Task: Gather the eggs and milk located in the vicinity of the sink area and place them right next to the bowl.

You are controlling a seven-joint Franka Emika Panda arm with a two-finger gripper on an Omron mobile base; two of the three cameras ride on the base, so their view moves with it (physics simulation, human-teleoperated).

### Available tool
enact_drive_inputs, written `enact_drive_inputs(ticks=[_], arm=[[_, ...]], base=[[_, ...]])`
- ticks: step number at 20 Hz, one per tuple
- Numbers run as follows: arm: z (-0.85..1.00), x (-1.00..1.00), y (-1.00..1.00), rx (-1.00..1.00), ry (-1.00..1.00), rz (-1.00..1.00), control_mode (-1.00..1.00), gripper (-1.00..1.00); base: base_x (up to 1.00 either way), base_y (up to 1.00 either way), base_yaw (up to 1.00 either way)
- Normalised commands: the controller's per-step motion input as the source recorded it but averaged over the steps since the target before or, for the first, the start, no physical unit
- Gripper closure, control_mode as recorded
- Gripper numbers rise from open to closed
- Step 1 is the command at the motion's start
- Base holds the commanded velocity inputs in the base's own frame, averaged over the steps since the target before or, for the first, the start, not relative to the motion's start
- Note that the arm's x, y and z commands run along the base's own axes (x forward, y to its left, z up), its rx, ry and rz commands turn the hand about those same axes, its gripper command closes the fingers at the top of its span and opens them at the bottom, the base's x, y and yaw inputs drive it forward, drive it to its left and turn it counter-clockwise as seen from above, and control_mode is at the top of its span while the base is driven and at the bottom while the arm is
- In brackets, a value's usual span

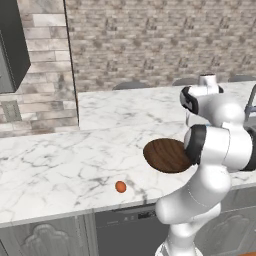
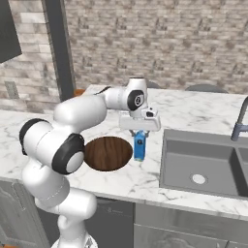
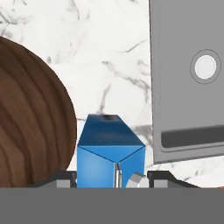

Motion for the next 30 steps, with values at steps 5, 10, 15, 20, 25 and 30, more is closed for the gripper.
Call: enact_drive_inputs(ticks=[5,10,15,20,25,30], arm=[[-0.21,0.06,-0.05,0.05,0.00,0.00,-1.00,1.00],[-0.10,0.06,0.00,0.01,0.00,0.00,-1.00,1.00],[-0.19,0.09,0.00,0.00,0.00,0.00,-1.00,1.00],[-0.22,0.15,0.00,0.00,0.00,0.01,-1.00,1.00],[-0.13,0.04,0.00,0.00,0.00,0.00,-1.00,1.00],[-0.06,0.00,0.00,0.00,0.00,0.00,-1.00,1.00]], base=[[0.00,0.00,0.00],[0.00,0.00,0.00],[0.00,0.00,0.00],[0.00,0.00,0.00],[0.00,0.00,0.00],[0.00,0.00,0.00]])
